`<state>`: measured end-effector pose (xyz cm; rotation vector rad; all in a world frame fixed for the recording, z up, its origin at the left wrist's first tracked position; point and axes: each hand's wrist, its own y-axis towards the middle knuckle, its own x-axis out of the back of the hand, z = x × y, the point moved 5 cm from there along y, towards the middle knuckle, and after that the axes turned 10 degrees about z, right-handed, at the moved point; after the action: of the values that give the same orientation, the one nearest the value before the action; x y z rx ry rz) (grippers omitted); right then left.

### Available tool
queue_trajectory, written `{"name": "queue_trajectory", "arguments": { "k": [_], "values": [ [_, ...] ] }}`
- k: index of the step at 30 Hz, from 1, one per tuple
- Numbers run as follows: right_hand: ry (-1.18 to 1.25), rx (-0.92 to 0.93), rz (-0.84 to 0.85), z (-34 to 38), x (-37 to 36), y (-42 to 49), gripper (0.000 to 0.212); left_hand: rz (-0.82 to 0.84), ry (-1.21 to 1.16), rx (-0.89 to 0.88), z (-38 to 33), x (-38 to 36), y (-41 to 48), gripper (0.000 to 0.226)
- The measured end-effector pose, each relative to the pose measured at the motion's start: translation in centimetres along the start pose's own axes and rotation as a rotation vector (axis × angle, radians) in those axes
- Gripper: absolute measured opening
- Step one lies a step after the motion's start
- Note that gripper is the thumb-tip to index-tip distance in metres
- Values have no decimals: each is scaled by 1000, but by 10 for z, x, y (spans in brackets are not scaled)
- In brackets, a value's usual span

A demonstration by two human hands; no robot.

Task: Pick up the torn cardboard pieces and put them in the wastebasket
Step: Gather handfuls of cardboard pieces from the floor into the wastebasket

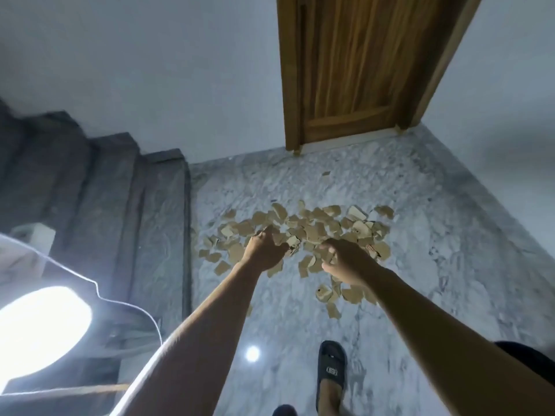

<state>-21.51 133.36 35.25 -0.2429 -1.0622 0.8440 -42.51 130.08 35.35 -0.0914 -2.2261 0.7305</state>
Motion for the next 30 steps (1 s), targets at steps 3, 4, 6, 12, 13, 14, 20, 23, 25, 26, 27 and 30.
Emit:
{"name": "queue_trajectory", "arguments": {
  "k": [3, 4, 6, 12, 13, 14, 20, 23, 25, 26, 27, 30],
  "values": [
    [-41, 30, 72, 10, -6, 48, 56, -24, -20, 51, 28, 10, 22, 53],
    [-57, 36, 90, 13, -7, 63, 56, -31, -24, 69, 39, 12, 30, 53],
    [-95, 41, 114, 16, -10, 87, 55, -34, -32, 104, 57, 13, 47, 52],
    [-148, -49, 172, -16, -31, 149, 58, 59, 22, 140, 84, -5, 115, 53],
    [-140, -81, 161, -26, -34, 157, 58, 87, 42, 131, 85, -11, 129, 54],
    [-130, -101, 146, -36, -38, 165, 59, 113, 56, 119, 85, -19, 144, 55],
    [-99, -207, 96, -109, -66, 194, 62, 225, 106, -8, 61, -83, 219, 59],
    [-69, -278, 71, -157, -78, 201, 63, 277, 179, -91, 39, -132, 257, 61],
    [-57, -314, 57, -190, -89, 208, 66, 302, 211, -121, 27, -165, 282, 61],
    [-44, -333, 47, -208, -96, 213, 67, 315, 221, -131, 21, -181, 295, 60],
    [-27, -347, 29, -225, -103, 218, 66, 331, 237, -142, 18, -199, 310, 60],
    [12, -395, 13, -283, -141, 245, 64, 367, 318, -200, 17, -259, 353, 63]
  ]
}}
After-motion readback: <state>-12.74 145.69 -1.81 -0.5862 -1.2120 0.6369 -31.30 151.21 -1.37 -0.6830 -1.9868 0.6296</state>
